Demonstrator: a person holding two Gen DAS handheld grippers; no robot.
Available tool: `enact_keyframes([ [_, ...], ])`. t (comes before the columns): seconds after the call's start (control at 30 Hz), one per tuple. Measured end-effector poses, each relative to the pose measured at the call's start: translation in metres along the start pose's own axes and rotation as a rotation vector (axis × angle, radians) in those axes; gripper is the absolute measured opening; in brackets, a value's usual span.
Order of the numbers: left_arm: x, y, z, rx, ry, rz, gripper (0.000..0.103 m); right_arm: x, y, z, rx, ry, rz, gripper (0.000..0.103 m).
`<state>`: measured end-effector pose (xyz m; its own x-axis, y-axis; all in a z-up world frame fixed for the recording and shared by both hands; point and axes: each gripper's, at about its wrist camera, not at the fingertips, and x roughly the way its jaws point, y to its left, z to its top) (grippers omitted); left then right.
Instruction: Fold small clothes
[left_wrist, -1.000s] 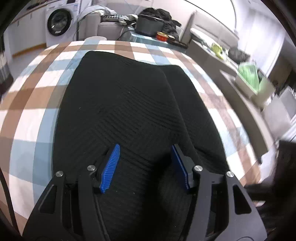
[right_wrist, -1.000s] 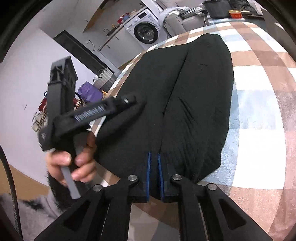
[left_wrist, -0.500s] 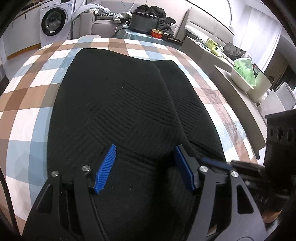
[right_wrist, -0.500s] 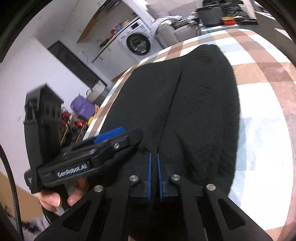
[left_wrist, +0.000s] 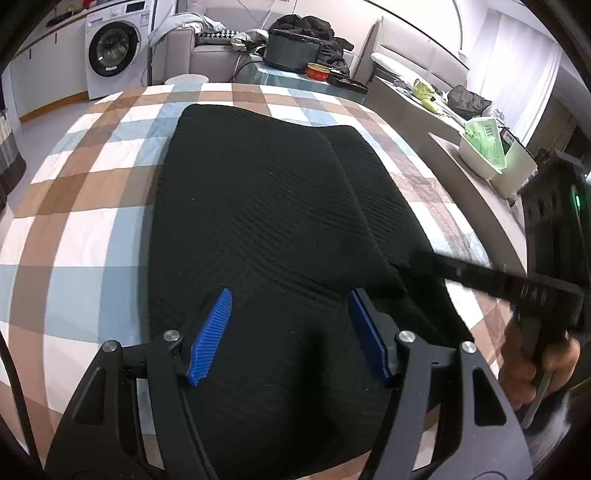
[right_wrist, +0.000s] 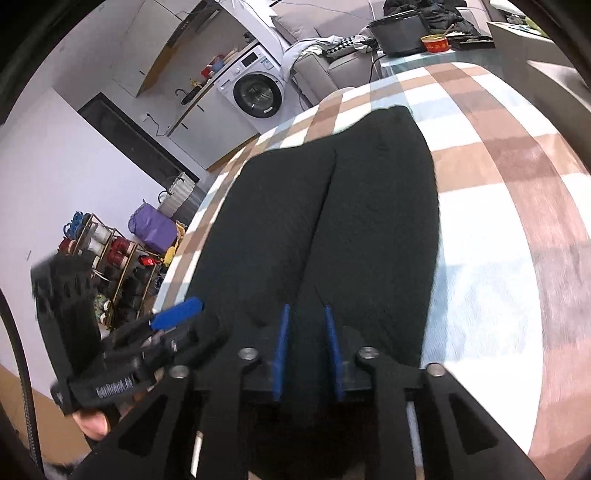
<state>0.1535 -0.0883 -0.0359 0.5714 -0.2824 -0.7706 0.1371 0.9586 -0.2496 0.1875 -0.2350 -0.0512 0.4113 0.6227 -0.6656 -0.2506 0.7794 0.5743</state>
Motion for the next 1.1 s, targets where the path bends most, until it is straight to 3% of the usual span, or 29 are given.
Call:
enact_keyframes([
  [0.3,-0.010,0.017,-0.002,-0.038,-0.026,-0.033,0.063,0.047,0.002,0.032,0.016,0.024,-0.060,0.034],
  [0.33,-0.012,0.019,-0.002,-0.045,-0.030,-0.043,0.063,0.050,0.002,0.035,0.017,0.027,-0.059,0.032],
  [0.43,-0.019,0.023,0.000,-0.052,-0.029,-0.062,0.063,0.055,0.011,0.043,-0.033,0.058,-0.068,0.010],
  [0.57,-0.038,0.035,0.005,-0.085,-0.084,-0.068,0.065,0.032,0.041,0.052,-0.172,-0.059,-0.110,0.007],
  [0.63,-0.044,0.044,0.008,-0.100,-0.110,-0.038,0.066,0.028,0.047,0.055,-0.183,-0.074,-0.136,0.007],
  [0.7,-0.044,0.054,0.010,-0.121,-0.110,-0.010,0.066,0.040,0.048,0.054,-0.230,-0.030,-0.218,0.008],
  [0.77,-0.041,0.064,0.010,-0.141,-0.100,-0.003,0.066,0.065,0.042,0.051,-0.253,0.084,-0.324,0.009],
  [0.83,-0.038,0.074,0.010,-0.156,-0.093,0.028,0.066,0.062,0.032,0.048,-0.207,0.085,-0.293,0.012],
  [0.97,-0.031,0.087,0.008,-0.188,-0.072,0.048,0.066,0.033,0.018,0.032,-0.134,0.066,-0.218,0.029],
  [1.1,-0.021,0.088,0.007,-0.189,-0.055,0.052,0.066,0.009,0.012,-0.003,-0.090,0.118,-0.088,0.030],
])
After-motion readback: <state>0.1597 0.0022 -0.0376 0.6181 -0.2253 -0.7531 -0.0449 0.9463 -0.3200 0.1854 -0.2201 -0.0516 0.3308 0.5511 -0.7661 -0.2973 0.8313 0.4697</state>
